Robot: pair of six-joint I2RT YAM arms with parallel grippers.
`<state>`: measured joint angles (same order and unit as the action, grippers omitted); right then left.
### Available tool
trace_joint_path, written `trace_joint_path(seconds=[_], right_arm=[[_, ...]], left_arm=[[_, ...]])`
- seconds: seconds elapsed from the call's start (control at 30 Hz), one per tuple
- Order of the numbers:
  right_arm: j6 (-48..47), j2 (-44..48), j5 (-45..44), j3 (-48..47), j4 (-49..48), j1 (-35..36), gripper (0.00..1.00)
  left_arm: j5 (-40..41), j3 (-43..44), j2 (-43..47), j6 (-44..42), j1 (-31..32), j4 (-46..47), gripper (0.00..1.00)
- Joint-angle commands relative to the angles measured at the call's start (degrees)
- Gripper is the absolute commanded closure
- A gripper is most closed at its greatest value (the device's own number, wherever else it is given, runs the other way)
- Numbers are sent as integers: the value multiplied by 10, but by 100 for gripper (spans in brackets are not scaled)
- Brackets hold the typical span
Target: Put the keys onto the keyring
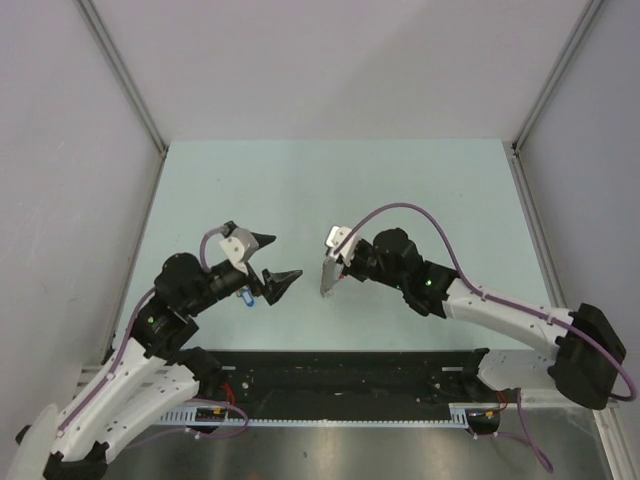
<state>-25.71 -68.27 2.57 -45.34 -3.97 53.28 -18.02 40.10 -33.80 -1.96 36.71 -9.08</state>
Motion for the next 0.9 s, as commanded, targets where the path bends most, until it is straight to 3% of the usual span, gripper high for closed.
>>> trace_joint_path(seconds=[0.0, 0.17, 0.37, 0.63, 0.87], right_arm=[[-16, -54, 44, -79, -92, -26, 100], [-1, -108, 76, -110, -128, -64, 100], [52, -129, 78, -78, -90, -86, 100], [174, -85, 63, 52, -40, -128, 100], [244, -30, 59, 104, 37, -152, 100]], left_arm=[[91, -29, 57, 12, -1, -25, 0], [129, -43, 88, 14, -2, -32, 0], [144, -48, 100, 15, -3, -26, 0], [155, -67, 118, 38, -9, 8, 0], [154, -75, 125, 48, -15, 16, 0]])
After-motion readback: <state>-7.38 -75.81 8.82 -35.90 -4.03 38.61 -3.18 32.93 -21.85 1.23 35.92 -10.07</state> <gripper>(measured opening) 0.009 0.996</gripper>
